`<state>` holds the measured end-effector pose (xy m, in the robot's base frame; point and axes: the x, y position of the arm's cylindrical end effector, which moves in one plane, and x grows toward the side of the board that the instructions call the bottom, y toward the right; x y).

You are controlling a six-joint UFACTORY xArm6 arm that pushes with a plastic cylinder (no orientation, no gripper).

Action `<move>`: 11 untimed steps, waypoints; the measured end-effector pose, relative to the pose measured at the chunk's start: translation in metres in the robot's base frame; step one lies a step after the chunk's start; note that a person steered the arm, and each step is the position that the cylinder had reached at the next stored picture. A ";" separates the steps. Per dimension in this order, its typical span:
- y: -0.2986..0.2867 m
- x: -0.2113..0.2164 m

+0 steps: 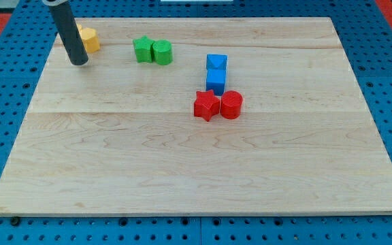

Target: Place your arm on top of the yellow heart

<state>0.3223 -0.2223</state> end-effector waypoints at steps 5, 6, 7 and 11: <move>0.053 -0.055; 0.056 -0.085; 0.016 -0.118; 0.014 -0.090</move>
